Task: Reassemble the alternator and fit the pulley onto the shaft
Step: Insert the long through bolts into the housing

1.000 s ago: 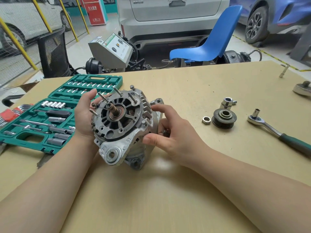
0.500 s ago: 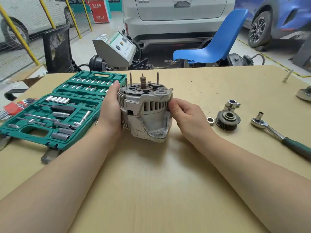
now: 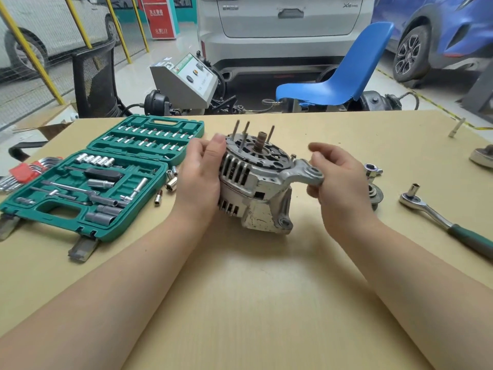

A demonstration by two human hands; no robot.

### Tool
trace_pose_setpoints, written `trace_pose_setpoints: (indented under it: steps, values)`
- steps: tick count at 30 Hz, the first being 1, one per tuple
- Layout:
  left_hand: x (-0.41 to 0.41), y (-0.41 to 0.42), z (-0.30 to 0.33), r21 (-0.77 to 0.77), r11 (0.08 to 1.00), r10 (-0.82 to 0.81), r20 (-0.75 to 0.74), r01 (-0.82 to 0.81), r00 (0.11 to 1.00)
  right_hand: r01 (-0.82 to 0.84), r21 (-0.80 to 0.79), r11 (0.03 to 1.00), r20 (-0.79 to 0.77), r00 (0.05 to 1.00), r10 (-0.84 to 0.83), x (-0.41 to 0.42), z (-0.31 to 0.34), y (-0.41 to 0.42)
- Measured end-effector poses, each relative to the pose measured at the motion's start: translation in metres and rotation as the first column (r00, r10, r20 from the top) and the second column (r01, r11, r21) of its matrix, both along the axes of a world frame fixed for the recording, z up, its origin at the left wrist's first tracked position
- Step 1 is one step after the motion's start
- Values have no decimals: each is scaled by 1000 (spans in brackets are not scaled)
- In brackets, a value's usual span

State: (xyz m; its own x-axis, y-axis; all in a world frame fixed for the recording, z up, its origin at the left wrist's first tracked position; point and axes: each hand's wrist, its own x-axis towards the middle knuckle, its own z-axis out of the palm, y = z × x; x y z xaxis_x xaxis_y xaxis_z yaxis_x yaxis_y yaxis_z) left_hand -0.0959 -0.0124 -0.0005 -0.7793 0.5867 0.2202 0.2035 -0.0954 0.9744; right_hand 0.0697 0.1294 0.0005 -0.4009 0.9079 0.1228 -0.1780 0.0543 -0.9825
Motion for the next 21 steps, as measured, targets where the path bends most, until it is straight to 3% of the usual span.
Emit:
trace_pose_setpoints:
  steps: [2,5,9,12,15,21]
  values:
    - [2,3,3,-5,1000,-23,-29,22,999,82,2,997,-102,991,-81,7,10,3]
    - [1,3,3,-28,999,-18,-102,16,995,169,176,970,-157,977,-142,16,18,1]
    - [-1,1,2,-67,997,-41,-138,32,990,97,399,912,-192,981,-21,20,24,-17]
    - [-1,-2,-5,-50,994,-101,-131,95,986,30,473,880,-210,975,79,22,28,-25]
    - [-8,-8,-13,-53,987,-158,-155,151,975,13,556,831,-134,988,75,25,26,-27]
    - [-23,-10,-26,-9,932,-363,-77,363,929,-7,566,824,-142,984,106,26,24,-35]
